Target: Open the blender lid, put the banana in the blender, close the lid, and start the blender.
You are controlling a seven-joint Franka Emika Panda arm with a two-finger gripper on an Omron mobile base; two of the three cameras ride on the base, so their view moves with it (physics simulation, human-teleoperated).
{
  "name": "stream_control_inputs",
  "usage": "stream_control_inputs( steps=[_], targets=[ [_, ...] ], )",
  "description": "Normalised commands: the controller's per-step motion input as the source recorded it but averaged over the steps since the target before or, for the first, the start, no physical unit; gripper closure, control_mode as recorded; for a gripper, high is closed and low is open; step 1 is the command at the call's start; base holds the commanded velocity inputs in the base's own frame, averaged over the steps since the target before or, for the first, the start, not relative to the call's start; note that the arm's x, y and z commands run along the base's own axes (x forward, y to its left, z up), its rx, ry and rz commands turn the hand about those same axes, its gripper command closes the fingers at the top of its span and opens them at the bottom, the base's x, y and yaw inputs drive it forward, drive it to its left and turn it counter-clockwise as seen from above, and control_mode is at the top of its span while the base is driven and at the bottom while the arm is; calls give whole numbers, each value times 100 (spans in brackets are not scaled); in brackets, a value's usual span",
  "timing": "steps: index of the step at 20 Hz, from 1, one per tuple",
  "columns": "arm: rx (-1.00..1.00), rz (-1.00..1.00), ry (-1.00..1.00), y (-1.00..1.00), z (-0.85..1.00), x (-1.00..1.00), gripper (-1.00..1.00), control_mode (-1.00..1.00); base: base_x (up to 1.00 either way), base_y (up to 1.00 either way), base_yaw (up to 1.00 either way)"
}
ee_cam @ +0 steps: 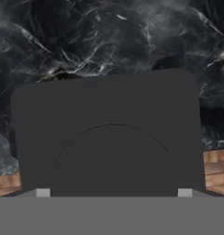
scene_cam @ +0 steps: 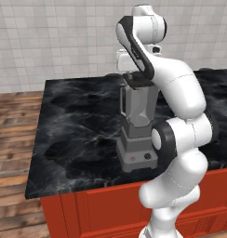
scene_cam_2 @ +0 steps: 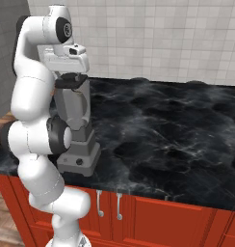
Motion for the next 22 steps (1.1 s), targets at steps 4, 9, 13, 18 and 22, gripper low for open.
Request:
stream_control_inputs(
  steps=[4, 9, 13, 18, 22],
  targets=[
    [6, 0, 0, -18, -10, 11, 100, -100, 0, 0, 0],
    [5, 0, 0, -17, -10, -1, 100, -100, 0, 0, 0],
    [1, 0, 2, -4, -3, -7, 100, -100, 0, 0, 0],
    [0, 0, 10, 0, 1, -1, 100, -100, 0, 0, 0],
    [0, -7, 21, 0, 7, -6, 100, -100, 0, 0, 0]
  ],
)
